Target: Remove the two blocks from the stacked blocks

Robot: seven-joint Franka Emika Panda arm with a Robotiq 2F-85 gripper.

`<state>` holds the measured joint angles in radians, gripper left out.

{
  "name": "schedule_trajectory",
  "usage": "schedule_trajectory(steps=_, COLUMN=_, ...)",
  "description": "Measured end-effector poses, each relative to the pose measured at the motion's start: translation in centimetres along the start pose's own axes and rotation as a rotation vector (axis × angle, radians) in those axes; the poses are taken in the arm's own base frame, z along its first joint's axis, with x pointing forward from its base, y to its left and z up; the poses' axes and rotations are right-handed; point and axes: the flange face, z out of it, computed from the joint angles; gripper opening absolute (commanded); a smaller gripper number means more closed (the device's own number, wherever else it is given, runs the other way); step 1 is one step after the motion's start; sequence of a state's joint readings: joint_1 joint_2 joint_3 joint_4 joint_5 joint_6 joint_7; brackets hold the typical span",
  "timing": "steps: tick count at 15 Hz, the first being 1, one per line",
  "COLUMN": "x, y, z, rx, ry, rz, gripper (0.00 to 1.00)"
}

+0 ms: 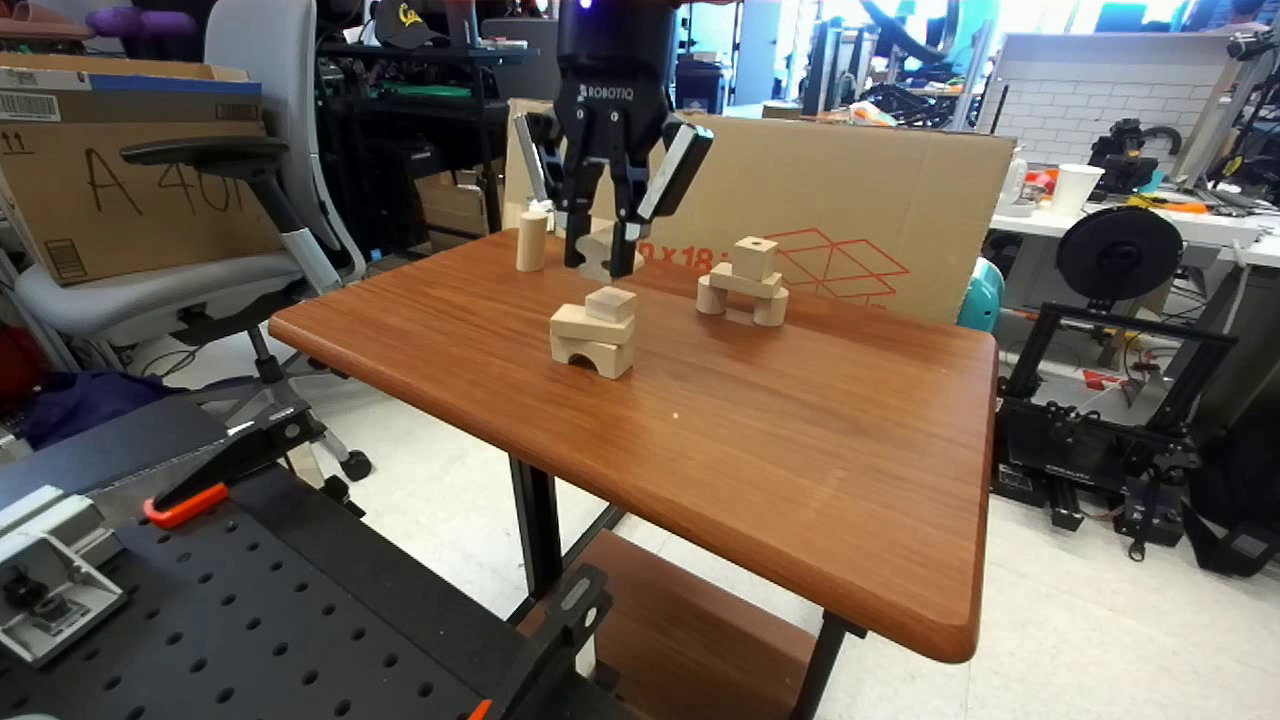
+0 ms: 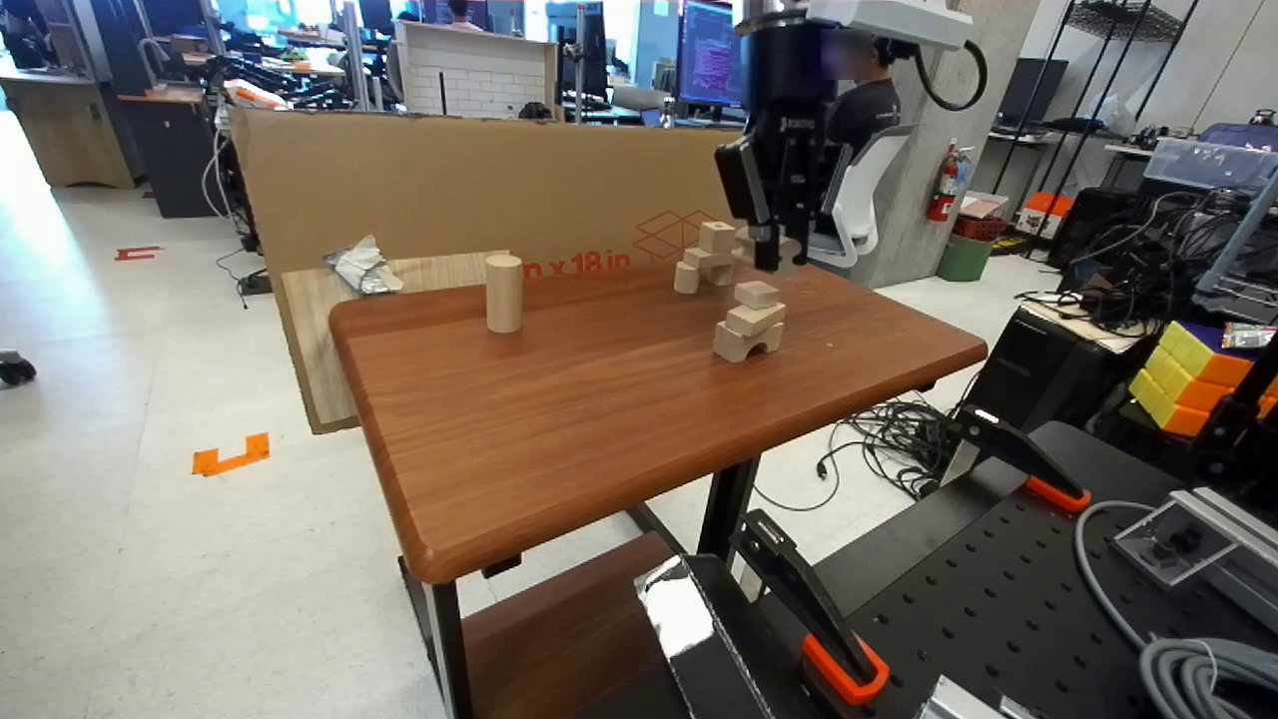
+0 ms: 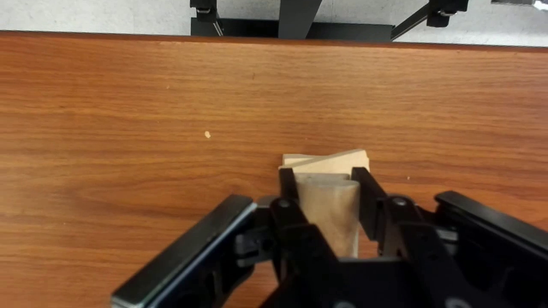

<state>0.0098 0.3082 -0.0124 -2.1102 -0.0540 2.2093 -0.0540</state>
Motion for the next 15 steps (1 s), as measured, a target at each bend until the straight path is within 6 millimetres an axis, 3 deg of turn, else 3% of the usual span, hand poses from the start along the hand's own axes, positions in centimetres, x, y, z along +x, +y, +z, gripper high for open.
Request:
schedule_trajectory(steps=4, x=-1.4, y=1.3, z=-3.0, rx=0.003, ry=0.021, rz=0.024, gripper=0.11)
schedule_trajectory(steps=7, x=-2.0, y=3.5, z=-4.1, rx=0.007, ry=0.028, rz=0.064, gripper=0.11)
schedule_trajectory(steps=11, x=-2.4, y=7.2, z=-3.6, rx=0.019, ry=0.022, rz=0.136, gripper=0.11)
schedule_trajectory(steps=15, x=-1.6, y=9.7, z=-0.9, rx=0.036, ry=-0.014, rz=0.186, gripper=0.11)
